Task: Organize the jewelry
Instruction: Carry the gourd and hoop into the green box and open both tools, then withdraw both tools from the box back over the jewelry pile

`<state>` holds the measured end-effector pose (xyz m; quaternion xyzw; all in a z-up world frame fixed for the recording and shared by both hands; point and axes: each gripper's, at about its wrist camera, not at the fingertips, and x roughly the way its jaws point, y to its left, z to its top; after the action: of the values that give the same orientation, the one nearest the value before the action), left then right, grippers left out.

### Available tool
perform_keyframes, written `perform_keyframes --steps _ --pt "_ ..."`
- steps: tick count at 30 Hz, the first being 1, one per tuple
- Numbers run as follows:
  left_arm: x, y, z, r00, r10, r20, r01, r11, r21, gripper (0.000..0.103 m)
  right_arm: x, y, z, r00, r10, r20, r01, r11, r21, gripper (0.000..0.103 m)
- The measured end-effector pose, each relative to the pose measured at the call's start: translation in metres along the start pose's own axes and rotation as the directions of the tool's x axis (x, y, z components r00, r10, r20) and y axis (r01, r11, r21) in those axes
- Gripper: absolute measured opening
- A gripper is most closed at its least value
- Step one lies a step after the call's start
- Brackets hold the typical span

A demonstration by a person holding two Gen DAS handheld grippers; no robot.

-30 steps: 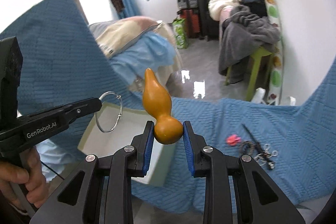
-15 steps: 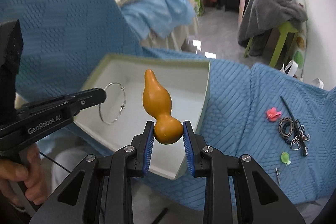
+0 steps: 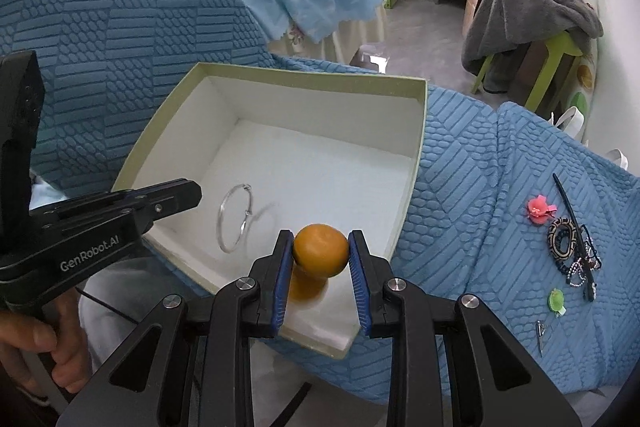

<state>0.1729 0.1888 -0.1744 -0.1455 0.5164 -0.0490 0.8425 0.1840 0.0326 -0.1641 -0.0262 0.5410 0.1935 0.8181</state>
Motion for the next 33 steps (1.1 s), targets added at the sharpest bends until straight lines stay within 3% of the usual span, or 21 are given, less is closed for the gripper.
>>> perform_keyframes --steps 3,5,7,8,22,33 --pt "-0.008 -0.006 0.006 0.999 0.041 0.014 -0.041 0.999 -0.004 0.006 -0.007 -0.005 0.002 1.0 0.008 0.014 -0.009 1.0 0.015 0.026" --pt "-0.015 -0.009 0.008 0.997 0.064 0.035 -0.064 0.998 0.003 0.014 -0.016 -0.007 0.003 0.999 0.015 0.033 -0.016 1.0 0.022 0.028" --pt "-0.027 -0.013 0.01 0.996 0.064 0.064 -0.063 0.998 -0.01 0.064 -0.026 -0.008 0.005 0.998 0.016 0.056 -0.017 1.0 0.02 0.029" --pt "-0.033 -0.014 0.011 0.995 0.061 0.084 -0.06 0.998 -0.015 0.07 -0.032 -0.009 0.006 0.997 0.016 0.071 -0.018 1.0 0.019 0.029" --pt "-0.138 -0.065 0.02 0.967 0.052 0.251 -0.057 0.998 0.012 0.071 -0.143 -0.021 0.01 0.959 0.017 0.284 -0.025 0.999 0.026 0.029" --pt "-0.192 -0.117 0.0 0.952 0.024 0.306 -0.046 0.997 0.063 0.071 -0.207 -0.041 -0.01 0.928 -0.003 0.373 -0.02 0.998 0.057 0.029"
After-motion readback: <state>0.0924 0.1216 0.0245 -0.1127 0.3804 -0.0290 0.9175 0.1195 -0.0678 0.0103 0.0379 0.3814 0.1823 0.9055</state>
